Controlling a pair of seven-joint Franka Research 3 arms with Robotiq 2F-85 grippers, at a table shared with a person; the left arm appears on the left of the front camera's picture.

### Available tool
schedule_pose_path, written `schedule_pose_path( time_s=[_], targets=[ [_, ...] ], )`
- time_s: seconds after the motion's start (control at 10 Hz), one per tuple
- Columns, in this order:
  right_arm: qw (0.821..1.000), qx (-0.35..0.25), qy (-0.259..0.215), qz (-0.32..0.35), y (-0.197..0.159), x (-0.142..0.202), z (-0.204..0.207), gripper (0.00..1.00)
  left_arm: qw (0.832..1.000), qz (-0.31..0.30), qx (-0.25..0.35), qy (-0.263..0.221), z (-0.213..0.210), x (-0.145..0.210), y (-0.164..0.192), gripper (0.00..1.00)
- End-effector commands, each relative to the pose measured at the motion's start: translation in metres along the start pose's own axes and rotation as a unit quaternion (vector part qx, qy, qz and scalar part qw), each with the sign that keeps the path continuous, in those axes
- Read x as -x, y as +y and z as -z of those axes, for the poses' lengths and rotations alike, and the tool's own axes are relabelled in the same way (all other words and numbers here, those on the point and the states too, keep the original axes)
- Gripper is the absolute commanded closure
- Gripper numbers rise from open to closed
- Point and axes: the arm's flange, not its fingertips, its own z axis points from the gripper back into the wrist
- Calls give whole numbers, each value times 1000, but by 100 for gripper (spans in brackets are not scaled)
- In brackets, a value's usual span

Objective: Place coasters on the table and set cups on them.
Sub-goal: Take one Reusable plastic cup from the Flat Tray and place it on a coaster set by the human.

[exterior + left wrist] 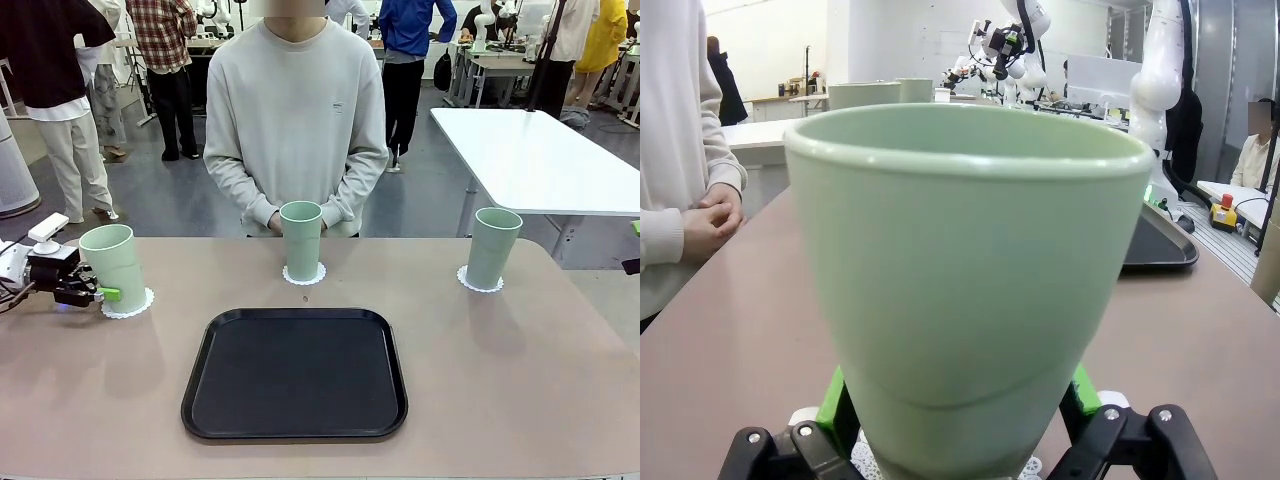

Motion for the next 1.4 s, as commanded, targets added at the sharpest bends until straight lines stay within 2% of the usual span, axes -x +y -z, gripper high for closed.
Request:
schedule_pose_path(
  time_s=[0.0, 0.6, 1.3],
  targets=[
    [1000, 1, -2, 4, 1, -1, 0, 0, 1000, 1, 12, 5, -5, -1, 1, 0],
    [1000, 1, -2, 4, 1, -1, 0, 0, 1000, 13, 13, 16, -16, 5, 3, 0],
    [1000, 1, -2, 4, 1, -1, 0, 0, 997, 25, 8, 68, -48, 5, -9, 0]
  ],
)
